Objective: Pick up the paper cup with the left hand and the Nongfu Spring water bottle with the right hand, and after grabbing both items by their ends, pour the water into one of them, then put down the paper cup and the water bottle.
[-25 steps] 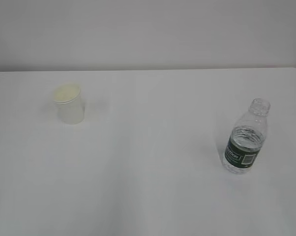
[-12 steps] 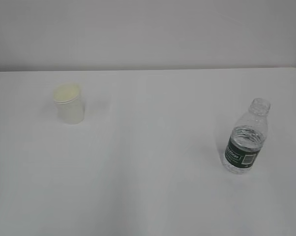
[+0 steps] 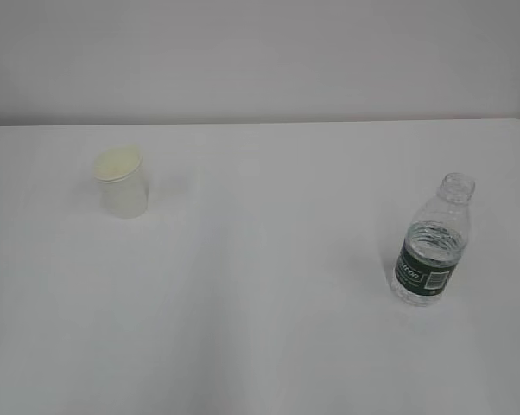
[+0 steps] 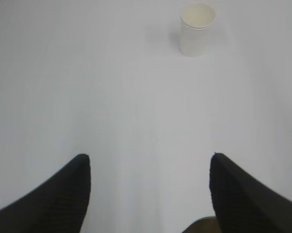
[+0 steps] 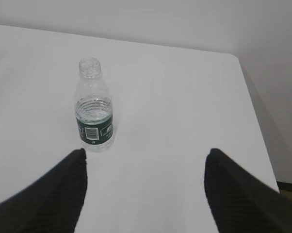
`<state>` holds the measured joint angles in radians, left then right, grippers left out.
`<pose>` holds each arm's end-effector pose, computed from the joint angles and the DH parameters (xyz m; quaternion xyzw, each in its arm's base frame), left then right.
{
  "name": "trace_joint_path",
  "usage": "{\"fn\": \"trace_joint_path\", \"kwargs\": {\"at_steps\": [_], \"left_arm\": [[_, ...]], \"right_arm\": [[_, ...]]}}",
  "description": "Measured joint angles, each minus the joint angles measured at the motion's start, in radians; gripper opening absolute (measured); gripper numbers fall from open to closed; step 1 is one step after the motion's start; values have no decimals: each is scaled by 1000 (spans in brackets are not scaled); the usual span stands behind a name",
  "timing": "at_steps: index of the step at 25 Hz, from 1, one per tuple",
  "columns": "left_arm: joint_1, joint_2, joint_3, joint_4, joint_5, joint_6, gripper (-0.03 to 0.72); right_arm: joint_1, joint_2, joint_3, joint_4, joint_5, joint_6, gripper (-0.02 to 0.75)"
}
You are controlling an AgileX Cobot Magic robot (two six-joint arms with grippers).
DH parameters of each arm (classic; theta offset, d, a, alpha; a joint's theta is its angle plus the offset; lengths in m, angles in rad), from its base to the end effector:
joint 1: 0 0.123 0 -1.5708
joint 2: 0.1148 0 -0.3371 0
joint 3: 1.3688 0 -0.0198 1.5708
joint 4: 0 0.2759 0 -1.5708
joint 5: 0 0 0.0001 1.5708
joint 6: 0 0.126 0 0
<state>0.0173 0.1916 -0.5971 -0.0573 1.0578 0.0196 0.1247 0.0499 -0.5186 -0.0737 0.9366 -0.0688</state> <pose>0.0187 -0.0060 0.3052 0.0007 0.8759 -0.0198 0.4822 0.0090 -0.0064 0.2940 -0.0814 0.8236 -0.0211 0.5610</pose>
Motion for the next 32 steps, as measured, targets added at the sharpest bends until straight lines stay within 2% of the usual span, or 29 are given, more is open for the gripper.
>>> {"fn": "trace_joint_path", "kwargs": {"at_steps": [13, 22, 32], "left_arm": [[0, 130, 0, 0, -172, 0, 557], [0, 282, 0, 0, -327, 0, 557], [0, 397, 0, -21, -534, 0, 556]], "right_arm": [[0, 191, 0, 4, -198, 0, 573], [0, 273, 0, 55, -293, 0, 573], [0, 356, 0, -19, -426, -2, 573]]}}
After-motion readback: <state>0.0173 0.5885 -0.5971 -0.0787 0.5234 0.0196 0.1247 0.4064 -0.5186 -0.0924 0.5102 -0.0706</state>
